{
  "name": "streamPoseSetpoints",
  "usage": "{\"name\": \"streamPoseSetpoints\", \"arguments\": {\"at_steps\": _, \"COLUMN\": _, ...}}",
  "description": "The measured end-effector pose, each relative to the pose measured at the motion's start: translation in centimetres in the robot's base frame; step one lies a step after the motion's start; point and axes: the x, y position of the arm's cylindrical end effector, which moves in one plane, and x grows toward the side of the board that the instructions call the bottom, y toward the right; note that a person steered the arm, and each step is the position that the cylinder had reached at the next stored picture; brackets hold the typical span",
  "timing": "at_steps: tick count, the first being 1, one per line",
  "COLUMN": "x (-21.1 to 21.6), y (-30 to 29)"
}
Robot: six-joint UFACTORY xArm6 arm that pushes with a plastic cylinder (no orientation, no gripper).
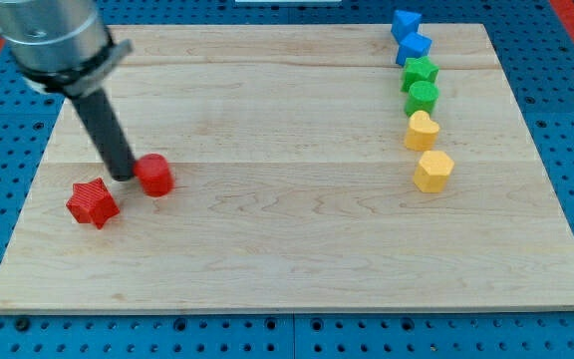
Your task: Move the red circle diagonally bottom right to the yellow hexagon
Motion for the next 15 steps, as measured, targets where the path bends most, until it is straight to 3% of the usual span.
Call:
{"name": "streamPoseSetpoints", "arguments": {"at_steps": 2, "x": 1.3, "y": 14.9}}
{"name": "streamPoseSetpoints", "arguments": {"at_steps": 3, "x": 4.3, "y": 20.9}}
{"name": "streamPoseSetpoints", "arguments": {"at_steps": 5, "x": 10.6, "y": 21.9}}
{"name": "streamPoseSetpoints", "arguments": {"at_steps": 10, "x": 9.1, "y": 34.4}}
{"name": "streamPoseSetpoints", "arguments": {"at_steps": 11, "x": 10.7, "y": 36.4}}
{"name": "streamPoseSetpoints", "arguments": {"at_steps": 12, "x": 13.2, "y": 28.2}}
{"name": "streamPoseSetpoints", "arguments": {"at_steps": 13, "x": 10.0, "y": 24.7}}
{"name": "streamPoseSetpoints", "arguments": {"at_steps": 14, "x": 5.5, "y": 25.1}}
{"name": "streamPoseSetpoints", "arguments": {"at_steps": 15, "x": 4.5, "y": 29.1}}
